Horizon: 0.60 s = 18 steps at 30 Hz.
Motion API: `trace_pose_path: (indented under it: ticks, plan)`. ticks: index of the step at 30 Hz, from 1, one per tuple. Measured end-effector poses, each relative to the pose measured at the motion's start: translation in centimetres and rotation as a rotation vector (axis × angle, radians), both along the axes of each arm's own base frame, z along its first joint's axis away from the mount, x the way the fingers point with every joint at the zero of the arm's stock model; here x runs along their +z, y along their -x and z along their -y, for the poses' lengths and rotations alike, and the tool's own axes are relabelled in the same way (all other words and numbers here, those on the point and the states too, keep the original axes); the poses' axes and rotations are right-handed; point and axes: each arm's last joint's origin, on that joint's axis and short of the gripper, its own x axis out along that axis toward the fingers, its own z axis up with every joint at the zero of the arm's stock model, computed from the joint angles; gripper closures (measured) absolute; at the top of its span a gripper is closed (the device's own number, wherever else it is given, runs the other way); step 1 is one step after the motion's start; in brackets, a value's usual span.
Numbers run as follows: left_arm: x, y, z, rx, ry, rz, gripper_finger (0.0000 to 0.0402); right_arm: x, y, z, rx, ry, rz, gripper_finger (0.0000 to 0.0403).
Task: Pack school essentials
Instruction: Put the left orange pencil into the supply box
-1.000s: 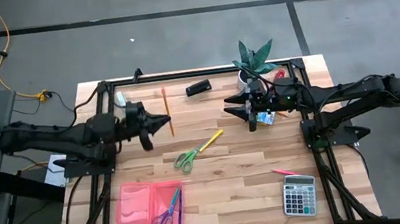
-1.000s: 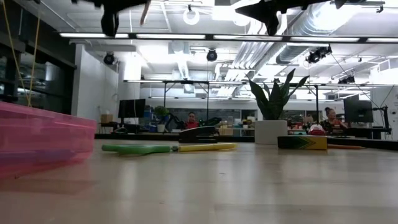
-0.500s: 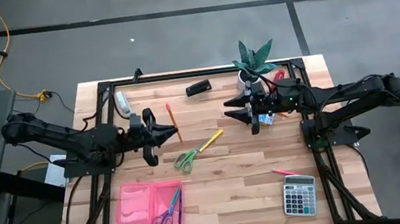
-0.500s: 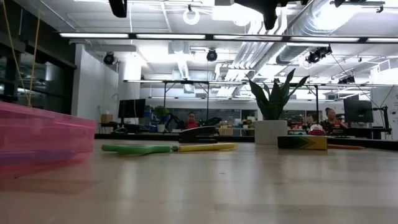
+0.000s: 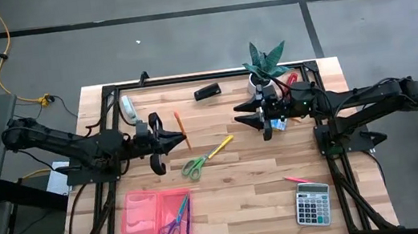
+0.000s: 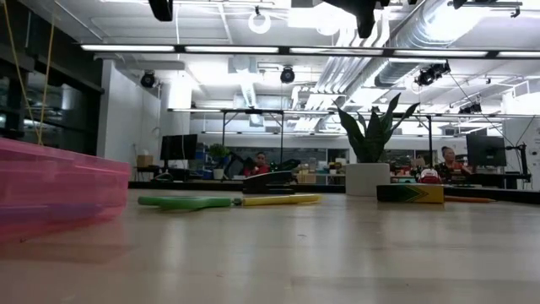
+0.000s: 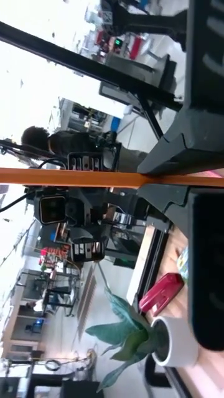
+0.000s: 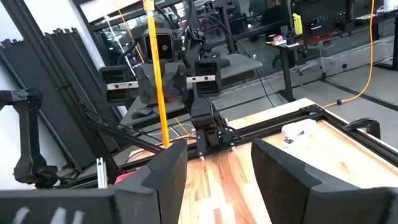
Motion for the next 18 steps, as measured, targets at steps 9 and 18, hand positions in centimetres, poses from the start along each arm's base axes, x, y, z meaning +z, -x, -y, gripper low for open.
trace_pose_path:
  ticks: [9, 18]
  plan:
    - [0.5, -0.2, 0.8, -0.143, -0.012, -0.280, 0.0401, 0.0, 0.0, 0.0, 0.010, -0.003, 0.000, 0.0231]
    - [-3.8, 0.4, 7.5, -0.365, 0.320, -0.781, 0.0401, -0.3, 0.0, 0.0, 0.010, -0.024, -0.035, 0.0231]
